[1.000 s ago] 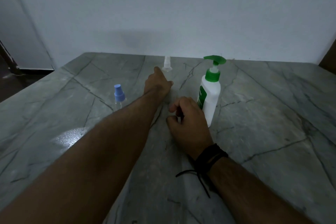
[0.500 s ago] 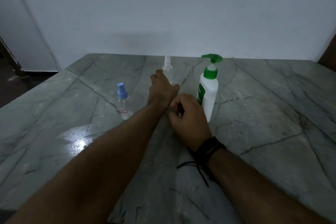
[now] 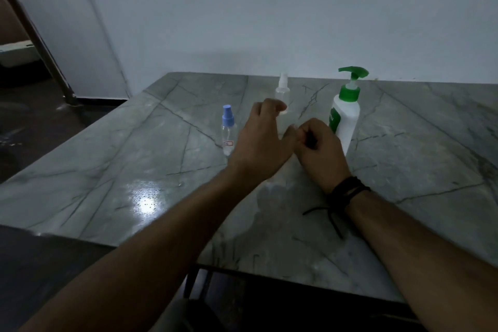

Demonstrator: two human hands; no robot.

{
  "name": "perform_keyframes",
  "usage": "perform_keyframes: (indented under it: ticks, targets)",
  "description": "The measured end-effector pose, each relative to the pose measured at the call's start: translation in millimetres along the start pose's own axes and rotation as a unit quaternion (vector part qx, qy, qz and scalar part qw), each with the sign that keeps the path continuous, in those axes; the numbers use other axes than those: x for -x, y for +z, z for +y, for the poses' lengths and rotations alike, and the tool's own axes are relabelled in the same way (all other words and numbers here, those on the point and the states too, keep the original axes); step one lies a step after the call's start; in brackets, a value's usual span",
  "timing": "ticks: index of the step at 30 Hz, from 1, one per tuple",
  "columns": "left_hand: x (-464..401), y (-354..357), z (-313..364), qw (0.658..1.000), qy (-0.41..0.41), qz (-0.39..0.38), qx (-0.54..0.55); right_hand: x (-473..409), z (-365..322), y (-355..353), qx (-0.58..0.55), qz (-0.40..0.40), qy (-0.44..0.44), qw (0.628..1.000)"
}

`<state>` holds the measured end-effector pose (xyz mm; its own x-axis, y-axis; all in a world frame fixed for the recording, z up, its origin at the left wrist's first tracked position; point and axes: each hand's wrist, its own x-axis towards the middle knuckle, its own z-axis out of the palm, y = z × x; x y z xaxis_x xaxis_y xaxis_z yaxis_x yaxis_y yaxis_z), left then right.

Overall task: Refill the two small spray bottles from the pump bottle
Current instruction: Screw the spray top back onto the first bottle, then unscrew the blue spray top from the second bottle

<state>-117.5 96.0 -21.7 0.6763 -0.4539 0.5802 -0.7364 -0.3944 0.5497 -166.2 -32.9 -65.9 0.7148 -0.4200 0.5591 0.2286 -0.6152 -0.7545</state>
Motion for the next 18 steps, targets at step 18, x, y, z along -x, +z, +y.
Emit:
perform_keyframes:
  ticks: [18]
  targets:
    - [-27.7, -51.0, -52.6, 0.994, -0.056, -0.095, -0.003, 1.0, 0.0, 5.3, 0.049, -0.068, 0.015, 0.996]
